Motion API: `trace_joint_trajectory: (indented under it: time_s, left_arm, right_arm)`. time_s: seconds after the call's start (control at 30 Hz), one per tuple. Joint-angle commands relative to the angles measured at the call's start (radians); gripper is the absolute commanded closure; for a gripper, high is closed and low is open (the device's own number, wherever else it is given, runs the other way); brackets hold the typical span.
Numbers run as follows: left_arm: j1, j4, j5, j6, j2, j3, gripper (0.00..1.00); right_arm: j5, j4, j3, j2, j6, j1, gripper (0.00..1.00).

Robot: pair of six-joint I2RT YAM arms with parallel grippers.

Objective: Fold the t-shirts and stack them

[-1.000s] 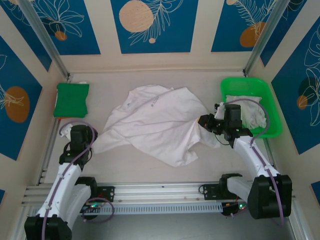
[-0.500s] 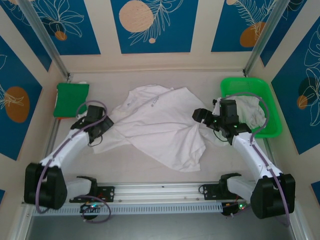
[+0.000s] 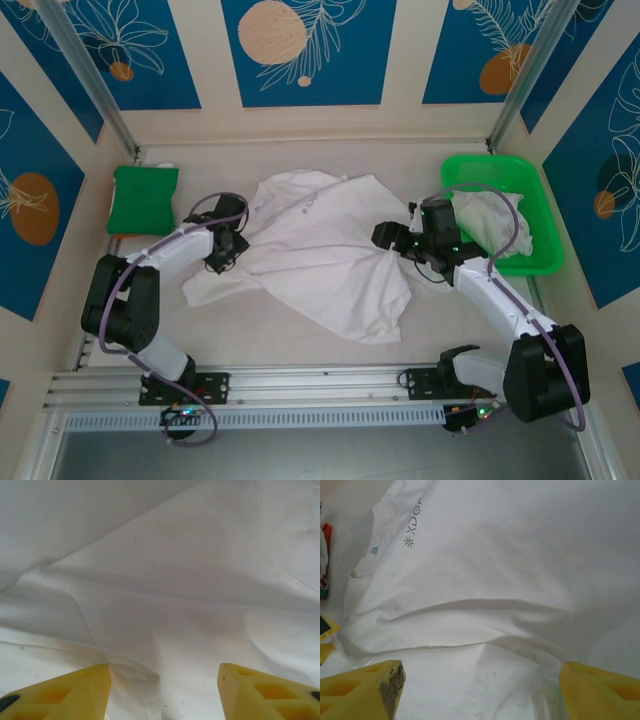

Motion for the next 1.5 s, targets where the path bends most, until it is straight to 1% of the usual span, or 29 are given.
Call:
trace_joint_trajectory:
  time_s: [0.0,0.1,0.2,0.33,0.53,0.67,0.8,1.0,1.1,1.13,1.17,1.23,1.3,1.37,1.47]
  left_arm:
    - [-0.001,0.016,0.029,-0.049,0.007,-0.026,0.57]
    - [-0.001,0.062,0.053,-0.066,-0.008,-0.085,0.82]
    - [-0.001,0.055,0.047,-0.070,-0.043,-0.120,1.00]
    - [-0.002,-0.022,0.020,-0.068,-0.131,-0.154,1.00]
    - [-0.007,-0.152,0.012,-0.056,-0.325,-0.208,1.00]
    - [-0.019,-0.254,0.027,-0.066,-0.457,-0.228,1.00]
    - [-0.030,-0.302,0.076,-0.093,-0.568,-0.276,1.00]
    - [-0.073,-0.378,0.112,-0.138,-0.641,-0.313,1.00]
    - [-0.078,-0.384,0.102,-0.141,-0.643,-0.317,1.00]
    - [-0.078,-0.384,0.092,-0.141,-0.638,-0.313,0.97]
    - [-0.078,-0.382,0.077,-0.139,-0.631,-0.304,0.88]
    - [-0.078,-0.369,0.059,-0.134,-0.608,-0.285,0.77]
    - [-0.078,-0.345,0.042,-0.119,-0.573,-0.260,0.63]
    - [-0.078,-0.316,0.022,-0.115,-0.529,-0.238,0.52]
    - [-0.073,-0.237,-0.025,-0.100,-0.444,-0.197,0.36]
  right_arm:
    - [0.017,0.009,0.066,0.066,-0.005,0.043,0.19]
    - [0.049,0.025,0.130,0.159,-0.016,0.111,0.19]
    - [0.095,0.051,0.194,0.263,-0.020,0.170,0.19]
    - [0.086,0.108,0.278,0.421,0.009,0.207,0.19]
    - [0.027,0.162,0.444,0.687,0.084,0.246,0.22]
    - [0.002,0.163,0.563,0.831,0.127,0.265,0.23]
    - [-0.012,0.154,0.673,0.951,0.156,0.267,0.23]
    - [-0.021,0.084,0.863,1.097,0.160,0.253,0.23]
    - [-0.033,0.028,0.980,1.175,0.162,0.239,0.23]
    - [-0.036,0.012,1.017,1.203,0.167,0.235,0.23]
    - [-0.044,-0.003,1.059,1.232,0.169,0.229,0.23]
    - [-0.060,-0.047,1.153,1.296,0.179,0.217,0.23]
    - [-0.077,-0.107,1.269,1.365,0.194,0.201,0.23]
    - [-0.100,-0.133,1.359,1.418,0.198,0.189,0.23]
    - [-0.142,-0.142,1.436,1.440,0.187,0.182,0.23]
